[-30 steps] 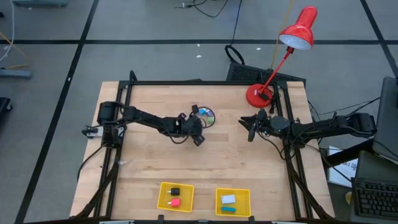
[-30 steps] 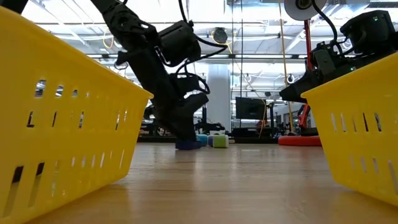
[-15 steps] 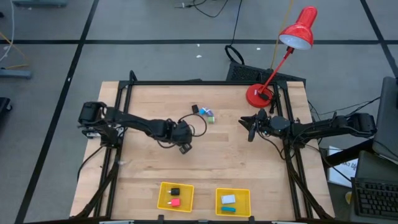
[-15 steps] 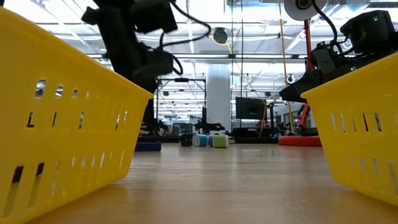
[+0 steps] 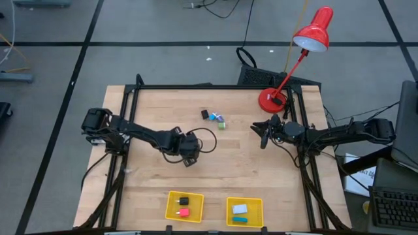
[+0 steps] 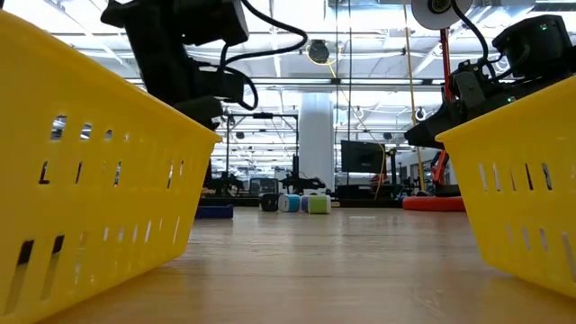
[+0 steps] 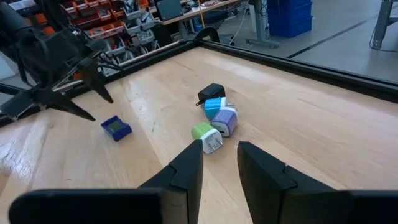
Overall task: Pick & Place Office items
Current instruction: Put the light blue digital clock into the right yellow bin
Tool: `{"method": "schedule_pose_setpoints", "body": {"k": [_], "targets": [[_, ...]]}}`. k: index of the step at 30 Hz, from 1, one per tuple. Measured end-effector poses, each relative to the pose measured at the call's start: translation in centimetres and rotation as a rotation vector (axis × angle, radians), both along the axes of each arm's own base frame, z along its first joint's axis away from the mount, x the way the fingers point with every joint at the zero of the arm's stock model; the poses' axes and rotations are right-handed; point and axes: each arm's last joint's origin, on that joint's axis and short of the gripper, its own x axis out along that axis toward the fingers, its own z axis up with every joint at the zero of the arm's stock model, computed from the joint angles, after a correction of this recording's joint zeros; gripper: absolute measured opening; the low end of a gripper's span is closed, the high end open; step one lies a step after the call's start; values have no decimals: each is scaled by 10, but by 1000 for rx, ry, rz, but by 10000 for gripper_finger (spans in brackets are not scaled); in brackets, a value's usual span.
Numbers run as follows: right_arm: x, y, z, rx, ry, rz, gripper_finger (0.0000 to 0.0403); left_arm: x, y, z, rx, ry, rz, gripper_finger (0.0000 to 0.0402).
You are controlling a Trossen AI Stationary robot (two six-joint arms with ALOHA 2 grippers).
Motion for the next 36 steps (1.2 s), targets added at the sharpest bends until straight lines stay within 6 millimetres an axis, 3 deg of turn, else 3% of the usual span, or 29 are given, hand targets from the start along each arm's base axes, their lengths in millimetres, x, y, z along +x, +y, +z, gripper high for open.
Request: {"method": "schedule_pose_setpoints", "body": {"k": [6, 13, 24, 33, 36], "targets": [[0, 0, 0, 0, 0, 0, 89, -10, 4, -24, -37, 28, -107, 286], [0, 0, 0, 0, 0, 0, 89, -17, 15, -42, -55, -27, -117, 292], [0, 0, 0, 0, 0, 0, 89, -18, 32, -51, -161, -55, -202, 243], [0, 0, 0, 0, 0, 0, 89, -17, 35, -51, -140, -59, -226, 154], [0, 0, 0, 0, 0, 0, 89, -17, 35, -51, -119, -55, -259, 152]]}}
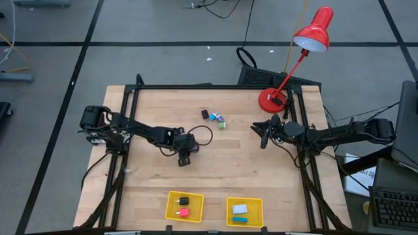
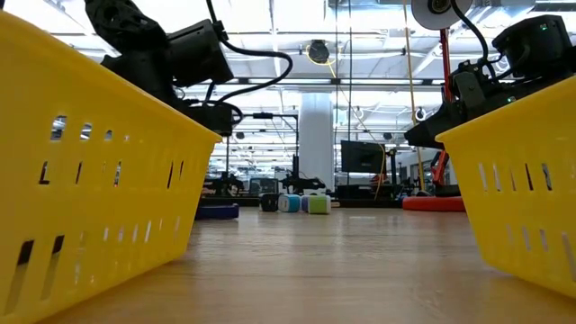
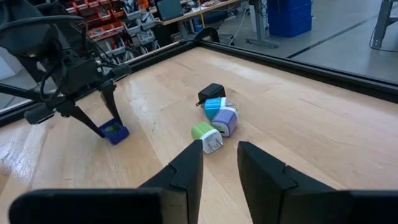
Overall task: Pick & Place Office items
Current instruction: Put the light blue digital clock into the right yellow bin
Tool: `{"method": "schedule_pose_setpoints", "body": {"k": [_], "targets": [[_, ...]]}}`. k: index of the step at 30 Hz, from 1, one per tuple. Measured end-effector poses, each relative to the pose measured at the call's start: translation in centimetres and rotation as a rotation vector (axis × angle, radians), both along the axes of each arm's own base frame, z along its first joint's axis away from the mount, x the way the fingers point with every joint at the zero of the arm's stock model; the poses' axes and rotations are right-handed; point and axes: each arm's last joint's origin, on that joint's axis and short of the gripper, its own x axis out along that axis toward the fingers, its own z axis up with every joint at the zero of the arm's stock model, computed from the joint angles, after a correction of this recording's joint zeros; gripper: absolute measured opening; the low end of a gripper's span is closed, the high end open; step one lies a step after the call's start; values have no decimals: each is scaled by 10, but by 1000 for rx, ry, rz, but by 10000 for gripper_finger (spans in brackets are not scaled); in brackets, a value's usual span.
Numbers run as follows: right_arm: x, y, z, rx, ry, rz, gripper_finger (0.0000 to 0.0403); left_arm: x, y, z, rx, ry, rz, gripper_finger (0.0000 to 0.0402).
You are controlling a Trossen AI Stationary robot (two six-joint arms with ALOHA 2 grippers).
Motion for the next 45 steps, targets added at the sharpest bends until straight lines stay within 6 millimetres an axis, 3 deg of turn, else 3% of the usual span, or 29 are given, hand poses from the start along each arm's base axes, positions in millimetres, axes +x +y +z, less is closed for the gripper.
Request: {"method": "schedule_pose_setpoints", "body": {"k": [5, 12, 15, 21, 29, 37, 45], "targets": [[0, 0, 0, 0, 0, 0, 89, 9, -7, 11, 110, 17, -98, 152], [0, 0, 1, 53, -32, -10, 89, 38, -30, 59, 631, 6, -311, 152], [1, 0, 3, 86, -72, -16, 89, 47, -33, 77, 756, 3, -336, 156], [2, 0, 15, 269, -282, -27, 89, 57, -37, 96, 852, -37, -369, 154], [4, 6, 21, 216, -304, 42, 89, 66, -32, 104, 895, -115, -363, 159], [43, 17, 28, 193, -206, 114, 108, 72, -33, 111, 902, -200, -369, 154], [105, 26, 44, 134, -206, 187, 202, 71, -32, 110, 905, -183, -365, 154]]}}
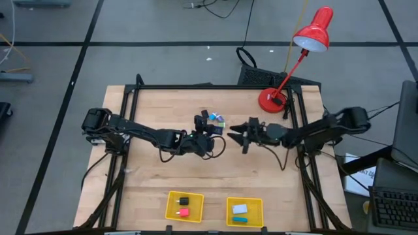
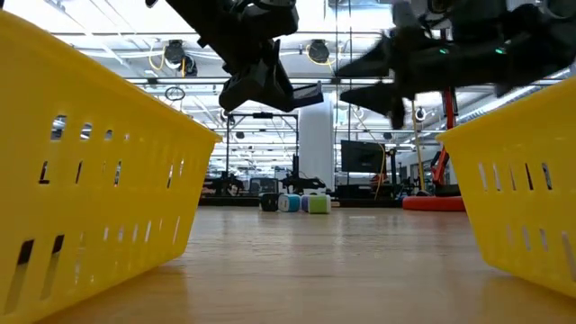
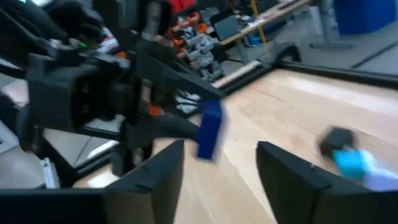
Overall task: Pick & Place Office items
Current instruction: Put the light blue digital clock into the right yellow bin
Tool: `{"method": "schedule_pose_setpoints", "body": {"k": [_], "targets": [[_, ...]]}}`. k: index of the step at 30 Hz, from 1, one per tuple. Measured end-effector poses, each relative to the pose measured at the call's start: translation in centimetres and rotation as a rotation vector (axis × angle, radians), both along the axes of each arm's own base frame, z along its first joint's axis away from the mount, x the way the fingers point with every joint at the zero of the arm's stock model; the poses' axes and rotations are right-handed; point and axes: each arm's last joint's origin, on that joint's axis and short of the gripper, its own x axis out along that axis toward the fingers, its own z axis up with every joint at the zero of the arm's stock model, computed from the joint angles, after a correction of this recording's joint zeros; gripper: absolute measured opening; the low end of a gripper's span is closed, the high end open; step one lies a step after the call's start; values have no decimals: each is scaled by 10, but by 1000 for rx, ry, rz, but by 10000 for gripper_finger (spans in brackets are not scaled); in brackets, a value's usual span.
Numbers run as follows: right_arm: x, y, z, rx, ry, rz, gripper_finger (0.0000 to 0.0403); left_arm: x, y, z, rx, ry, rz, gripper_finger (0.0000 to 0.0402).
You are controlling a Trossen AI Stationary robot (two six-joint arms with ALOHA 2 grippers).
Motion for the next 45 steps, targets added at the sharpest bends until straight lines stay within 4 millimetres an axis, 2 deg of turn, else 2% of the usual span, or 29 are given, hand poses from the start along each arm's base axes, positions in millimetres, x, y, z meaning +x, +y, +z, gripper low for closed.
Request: {"method": "schedule_pose_setpoints", "body": {"k": [6, 11, 22, 27, 33, 37, 40, 42, 45], "targets": [[29, 2, 4, 3, 2, 70, 261, -2, 1, -1, 31, 18, 25, 159], [36, -2, 0, 19, 14, 59, 268, -2, -1, 0, 32, 15, 25, 154], [36, -10, -3, 66, 40, 25, 198, -2, -7, 0, 29, 4, 16, 161], [36, -10, -2, 66, 38, 30, 141, -2, -9, 0, 12, -3, 10, 154], [36, -9, -3, 75, 46, 89, 56, -3, -10, 0, -20, -19, 18, 170], [36, -9, -4, 48, 60, 95, 55, -3, -11, -1, -60, -49, 39, 169], [36, -8, -4, 20, 63, 106, 55, -4, -19, 2, -77, -94, 68, 175], [36, -7, -3, -18, 63, 118, 55, -8, -26, 8, -105, -132, 63, 186], [35, -7, -2, -80, 81, 120, 55, -16, -34, 27, -212, -190, -11, 203]]}}
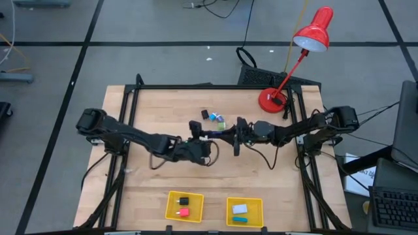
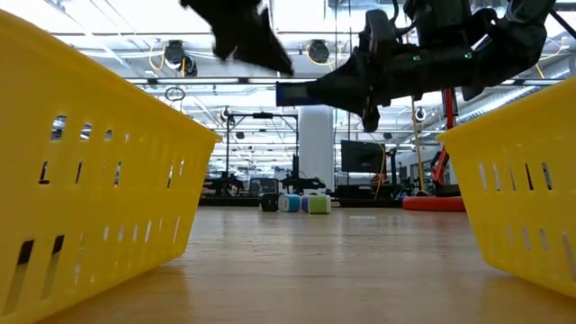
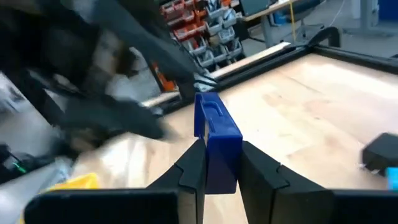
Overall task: Pick & Place Office items
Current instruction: Put the light blue digital clock into the right yellow bin
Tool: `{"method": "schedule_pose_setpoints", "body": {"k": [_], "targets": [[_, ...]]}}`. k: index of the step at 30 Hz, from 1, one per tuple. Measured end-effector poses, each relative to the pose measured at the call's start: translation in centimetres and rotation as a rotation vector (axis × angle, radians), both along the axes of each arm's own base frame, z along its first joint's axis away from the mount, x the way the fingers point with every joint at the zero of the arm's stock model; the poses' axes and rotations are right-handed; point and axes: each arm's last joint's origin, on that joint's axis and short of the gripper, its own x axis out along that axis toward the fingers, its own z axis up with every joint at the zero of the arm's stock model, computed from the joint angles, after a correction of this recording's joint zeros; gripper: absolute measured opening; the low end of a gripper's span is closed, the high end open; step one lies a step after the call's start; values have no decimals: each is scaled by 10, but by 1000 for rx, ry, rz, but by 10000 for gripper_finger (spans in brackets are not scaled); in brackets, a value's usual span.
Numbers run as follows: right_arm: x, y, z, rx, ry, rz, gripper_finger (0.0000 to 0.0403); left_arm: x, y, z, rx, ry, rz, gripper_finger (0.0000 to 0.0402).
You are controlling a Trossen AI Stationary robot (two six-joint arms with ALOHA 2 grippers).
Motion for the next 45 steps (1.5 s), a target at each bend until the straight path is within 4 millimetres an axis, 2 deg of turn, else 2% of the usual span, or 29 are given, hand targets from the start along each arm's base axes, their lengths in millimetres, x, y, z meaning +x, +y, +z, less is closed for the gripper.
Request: {"method": "schedule_pose_setpoints", "body": {"k": [3, 8, 12, 15, 20, 26, 29, 34, 39, 45], "targets": [[-4, 0, 5, -59, -13, -1, 55, -14, 1, 19, -178, -15, -128, 217], [-16, 0, 13, -91, -24, 1, 55, -45, 25, 45, -455, -43, -294, 232], [-32, 1, 20, -112, -46, 1, 55, -72, 45, 45, -541, -125, -330, 232], [-44, 7, 22, -134, -61, 60, 55, -94, 58, 34, -555, -233, -301, 228], [-63, 24, 23, -130, -107, 260, 55, -127, 73, 5, -600, -416, -248, 221], [-71, 56, 21, -98, -122, 496, 56, -164, 83, -19, -627, -630, -219, 222], [-76, 76, 19, -97, -115, 586, 59, -177, 87, -23, -623, -734, -212, 227], [-84, 107, 13, -36, -83, 728, 56, -191, 92, -26, -634, -832, -166, 230], [-94, 137, -1, 68, 23, 852, 56, -192, 93, -27, -671, -854, -138, 230], [-103, 161, -24, 171, 177, 877, 56, -191, 93, -28, -693, -852, -131, 230]]}}
